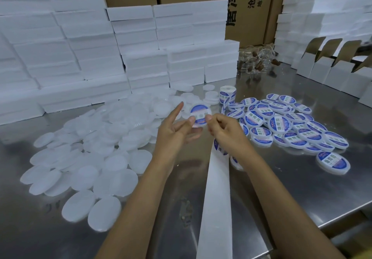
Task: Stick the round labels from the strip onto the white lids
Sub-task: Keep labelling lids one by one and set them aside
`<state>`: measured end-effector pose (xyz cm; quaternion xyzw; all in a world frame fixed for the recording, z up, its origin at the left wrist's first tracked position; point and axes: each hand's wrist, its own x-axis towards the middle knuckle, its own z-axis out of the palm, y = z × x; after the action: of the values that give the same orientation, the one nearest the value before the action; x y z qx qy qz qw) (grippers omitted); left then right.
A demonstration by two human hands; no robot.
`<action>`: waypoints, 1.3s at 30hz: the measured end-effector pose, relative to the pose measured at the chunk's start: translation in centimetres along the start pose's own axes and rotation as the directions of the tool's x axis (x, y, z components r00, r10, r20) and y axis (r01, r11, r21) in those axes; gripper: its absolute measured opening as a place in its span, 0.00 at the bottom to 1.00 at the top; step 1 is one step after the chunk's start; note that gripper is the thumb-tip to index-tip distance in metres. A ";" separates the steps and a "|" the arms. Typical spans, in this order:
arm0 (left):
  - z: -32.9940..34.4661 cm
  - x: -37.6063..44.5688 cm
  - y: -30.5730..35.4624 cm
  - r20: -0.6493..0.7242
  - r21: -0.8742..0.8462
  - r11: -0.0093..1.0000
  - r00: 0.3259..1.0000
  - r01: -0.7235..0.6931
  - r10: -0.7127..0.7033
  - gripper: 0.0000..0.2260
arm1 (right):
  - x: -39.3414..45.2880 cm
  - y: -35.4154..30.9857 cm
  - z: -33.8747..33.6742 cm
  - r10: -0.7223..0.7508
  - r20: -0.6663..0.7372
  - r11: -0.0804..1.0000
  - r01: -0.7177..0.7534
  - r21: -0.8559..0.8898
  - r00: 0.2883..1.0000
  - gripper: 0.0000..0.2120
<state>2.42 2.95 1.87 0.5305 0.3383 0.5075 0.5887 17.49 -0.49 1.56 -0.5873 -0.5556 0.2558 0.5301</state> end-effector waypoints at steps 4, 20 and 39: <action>0.1 0.0 -0.6 -0.019 0.092 0.991 0.995 0.097 -0.096 0.14 | 1.3 0.6 -2.5 0.334 -0.236 0.876 -0.209 0.434 0.912 0.17; -0.5 0.5 -1.9 -0.054 0.199 0.963 0.983 0.180 -0.173 0.12 | 3.2 3.6 -6.7 0.597 -0.129 0.392 -0.147 0.908 0.792 0.12; -1.7 1.3 -1.9 -0.320 0.078 0.982 0.937 0.171 -0.137 0.15 | 6.8 1.8 3.7 0.005 0.216 0.684 0.154 -0.713 0.976 0.23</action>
<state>1.61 4.79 -0.15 0.4453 0.4940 0.5190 0.5370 16.57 7.41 0.77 -0.6966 -0.6853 0.0512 0.2060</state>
